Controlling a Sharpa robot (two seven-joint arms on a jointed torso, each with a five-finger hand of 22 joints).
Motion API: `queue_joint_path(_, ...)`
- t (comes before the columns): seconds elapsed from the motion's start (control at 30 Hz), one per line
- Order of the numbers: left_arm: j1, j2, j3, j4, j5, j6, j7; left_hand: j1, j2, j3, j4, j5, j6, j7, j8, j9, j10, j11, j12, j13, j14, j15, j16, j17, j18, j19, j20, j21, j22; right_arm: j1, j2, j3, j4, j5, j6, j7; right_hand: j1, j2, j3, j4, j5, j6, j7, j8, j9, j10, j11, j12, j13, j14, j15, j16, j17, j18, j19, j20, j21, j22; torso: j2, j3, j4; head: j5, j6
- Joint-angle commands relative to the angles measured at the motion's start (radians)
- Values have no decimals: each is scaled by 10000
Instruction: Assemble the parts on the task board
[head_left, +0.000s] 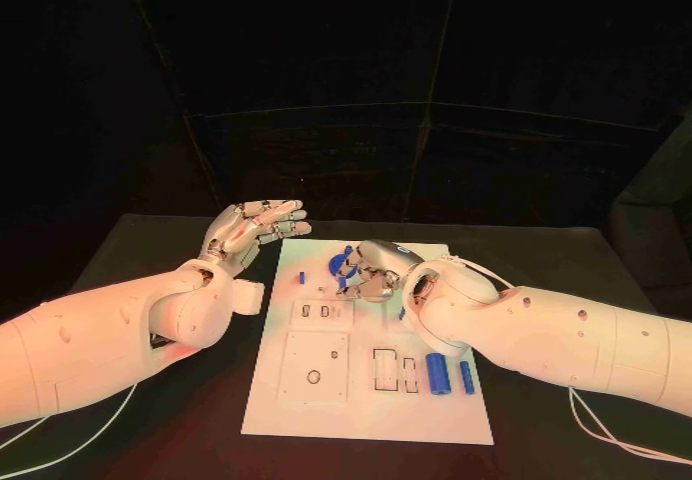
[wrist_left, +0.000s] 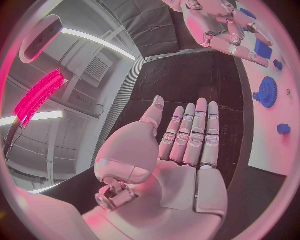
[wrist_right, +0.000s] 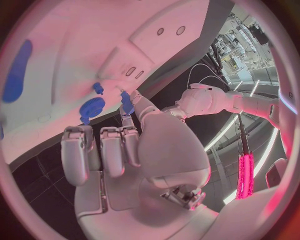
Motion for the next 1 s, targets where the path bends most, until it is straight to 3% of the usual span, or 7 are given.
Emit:
queue_joint_path(0.03,26,42,9,-13,32,119,66,-2,13,-20,-37,-3,6,123,-69,-6,18,18,-47,-5,96,3,-53,0,64,39,50,-67,-18,-89,207,1,-49,-691,370,-316,-97,-14,71,15,72,77,-66,40,2,489,18,-39,1682,761,-17,28,1376,-87,862,-14,2,2396,8,6,-5,61,-20)
queue_joint_path(0.17,28,77,9,-26,33,123,65,-2,13,-20,-37,-3,6,123,-69,-6,18,18,-47,-5,96,3,-53,0,64,39,50,-67,-18,-191,413,-4,-136,-805,493,-455,-110,-11,83,17,81,74,-63,36,0,485,23,-49,1675,757,-14,20,1359,-82,849,-12,-5,2380,22,19,-17,159,-71)
queue_joint_path(0.5,30,123,9,-48,34,135,63,-2,13,-20,-37,-3,6,123,-69,-6,18,18,-47,-5,96,3,-53,0,64,39,50,-67,-18,-327,679,-8,-269,-1028,623,-571,-148,-42,109,2,117,53,-49,17,-9,487,34,-46,1680,752,-3,10,1338,-76,830,-3,-16,2356,19,19,9,186,-121)
queue_joint_path(1.0,29,153,9,-89,34,150,41,5,12,-20,-45,-3,7,123,-71,-6,19,19,-50,-4,101,3,-57,1,64,43,50,-67,-21,-438,729,-18,-369,-1387,1090,-482,-246,-154,126,-24,121,21,-24,-15,-26,485,57,-50,1680,754,17,12,1347,-77,833,16,-15,2359,17,36,-29,248,-215)
